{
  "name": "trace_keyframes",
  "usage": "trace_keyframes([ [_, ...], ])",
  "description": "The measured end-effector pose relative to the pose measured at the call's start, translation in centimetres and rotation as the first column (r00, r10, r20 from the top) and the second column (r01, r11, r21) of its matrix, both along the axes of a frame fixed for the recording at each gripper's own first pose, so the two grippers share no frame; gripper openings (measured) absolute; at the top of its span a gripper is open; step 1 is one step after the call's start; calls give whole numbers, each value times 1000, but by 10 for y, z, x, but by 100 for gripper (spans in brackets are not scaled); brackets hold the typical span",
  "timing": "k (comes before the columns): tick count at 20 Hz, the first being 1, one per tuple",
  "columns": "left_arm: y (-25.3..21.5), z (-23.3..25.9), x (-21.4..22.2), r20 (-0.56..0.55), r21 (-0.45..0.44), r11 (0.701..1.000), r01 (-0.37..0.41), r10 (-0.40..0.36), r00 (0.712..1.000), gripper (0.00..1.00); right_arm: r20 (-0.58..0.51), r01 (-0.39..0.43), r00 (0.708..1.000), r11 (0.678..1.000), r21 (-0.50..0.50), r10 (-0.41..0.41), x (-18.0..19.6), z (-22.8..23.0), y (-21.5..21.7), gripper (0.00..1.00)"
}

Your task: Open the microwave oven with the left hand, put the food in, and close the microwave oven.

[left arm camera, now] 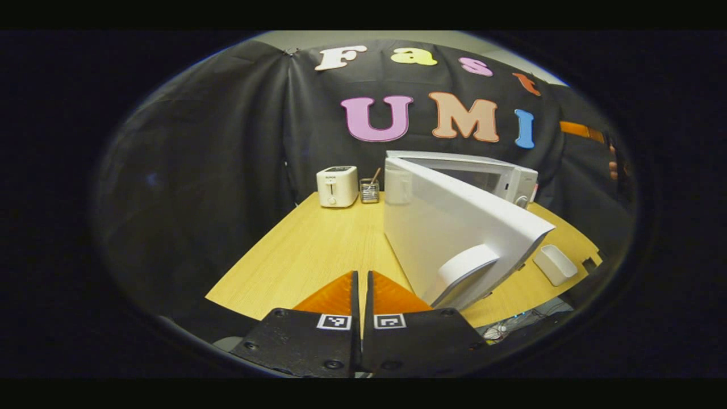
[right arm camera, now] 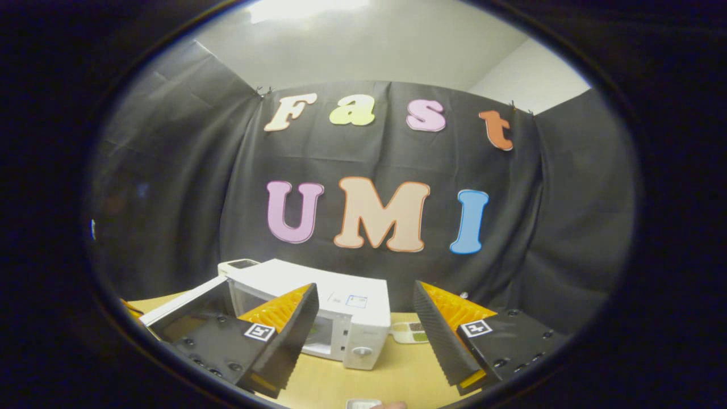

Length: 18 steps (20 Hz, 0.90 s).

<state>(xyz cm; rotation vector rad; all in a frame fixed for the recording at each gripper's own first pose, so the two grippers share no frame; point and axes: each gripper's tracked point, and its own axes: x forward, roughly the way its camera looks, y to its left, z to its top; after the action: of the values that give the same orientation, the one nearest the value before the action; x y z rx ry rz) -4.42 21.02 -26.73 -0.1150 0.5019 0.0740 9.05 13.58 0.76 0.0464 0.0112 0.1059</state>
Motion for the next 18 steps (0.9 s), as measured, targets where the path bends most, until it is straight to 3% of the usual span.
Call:
trace_keyframes([
  [8, -42, -7, 22, 4, -9, 997, 79, -79, 997, 0, -22, 98, 995, 994, 53, -97, -2, 3, -49, 96],
  [10, -55, -6, 28, 4, 2, 994, 108, -108, 994, 0, -28, 95, 995, 994, 53, -94, -4, 2, -50, 100],
  [11, -60, -3, 32, 9, 12, 993, 121, -121, 993, 0, -27, 91, 996, 994, 55, -90, -4, 3, -50, 96],
  [18, -112, 11, 67, 45, 35, 973, 226, -228, 973, 0, -20, 84, 996, 996, 16, -84, -3, 3, -62, 96],
])
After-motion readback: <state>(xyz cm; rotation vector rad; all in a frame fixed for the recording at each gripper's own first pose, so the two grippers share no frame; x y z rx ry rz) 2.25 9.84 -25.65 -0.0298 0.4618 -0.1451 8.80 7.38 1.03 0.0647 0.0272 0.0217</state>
